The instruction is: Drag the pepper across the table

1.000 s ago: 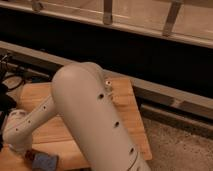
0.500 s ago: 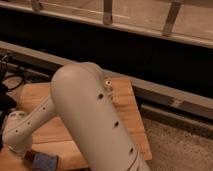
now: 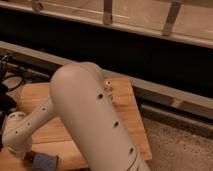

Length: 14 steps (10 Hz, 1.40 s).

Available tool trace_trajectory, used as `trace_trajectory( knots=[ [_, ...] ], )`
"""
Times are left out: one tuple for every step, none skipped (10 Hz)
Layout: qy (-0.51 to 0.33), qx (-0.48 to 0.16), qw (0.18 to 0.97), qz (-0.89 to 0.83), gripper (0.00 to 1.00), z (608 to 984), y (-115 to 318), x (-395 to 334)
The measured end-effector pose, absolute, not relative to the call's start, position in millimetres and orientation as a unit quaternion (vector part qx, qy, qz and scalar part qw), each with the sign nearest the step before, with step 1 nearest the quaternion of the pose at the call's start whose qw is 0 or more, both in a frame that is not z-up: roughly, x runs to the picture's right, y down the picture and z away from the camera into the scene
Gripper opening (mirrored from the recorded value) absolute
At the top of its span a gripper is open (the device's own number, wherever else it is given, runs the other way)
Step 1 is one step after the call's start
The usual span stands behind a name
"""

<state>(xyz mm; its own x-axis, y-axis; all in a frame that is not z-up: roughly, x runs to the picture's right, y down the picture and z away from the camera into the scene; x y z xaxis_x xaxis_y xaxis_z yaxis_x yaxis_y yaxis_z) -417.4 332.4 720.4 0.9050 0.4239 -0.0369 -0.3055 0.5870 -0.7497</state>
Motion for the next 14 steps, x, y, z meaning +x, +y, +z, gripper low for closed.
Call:
trace_trajectory(
  knots=[
    [-0.073, -0.405, 0.888, 0.204, 0.22, 720, 333, -418],
    [-0.074, -0.405, 0.888, 0.204, 0.22, 720, 334, -418],
    [-0.074, -0.405, 0.888, 0.203, 0.22, 719, 335, -418],
    [-0.074, -0.405, 0.889, 0.203, 0.22, 718, 336, -418],
    [-0.074, -0.405, 0.889, 0.202, 0.22, 718, 337, -419],
    [-0.074, -0.405, 0.889, 0.201, 0.22, 717, 338, -419],
    [-0.075, -0.405, 0.889, 0.2, 0.22, 717, 339, -419],
    [-0.075, -0.405, 0.889, 0.199, 0.22, 716, 340, -419],
    [-0.075, -0.404, 0.89, 0.199, 0.22, 716, 341, -419],
    [-0.075, -0.405, 0.89, 0.197, 0.22, 715, 342, -419],
    [-0.076, -0.404, 0.89, 0.197, 0.22, 714, 342, -420],
    [-0.076, -0.404, 0.89, 0.196, 0.22, 713, 343, -420],
    [-0.076, -0.404, 0.89, 0.195, 0.22, 712, 344, -420],
    [-0.076, -0.404, 0.89, 0.195, 0.22, 712, 345, -420]
  ],
)
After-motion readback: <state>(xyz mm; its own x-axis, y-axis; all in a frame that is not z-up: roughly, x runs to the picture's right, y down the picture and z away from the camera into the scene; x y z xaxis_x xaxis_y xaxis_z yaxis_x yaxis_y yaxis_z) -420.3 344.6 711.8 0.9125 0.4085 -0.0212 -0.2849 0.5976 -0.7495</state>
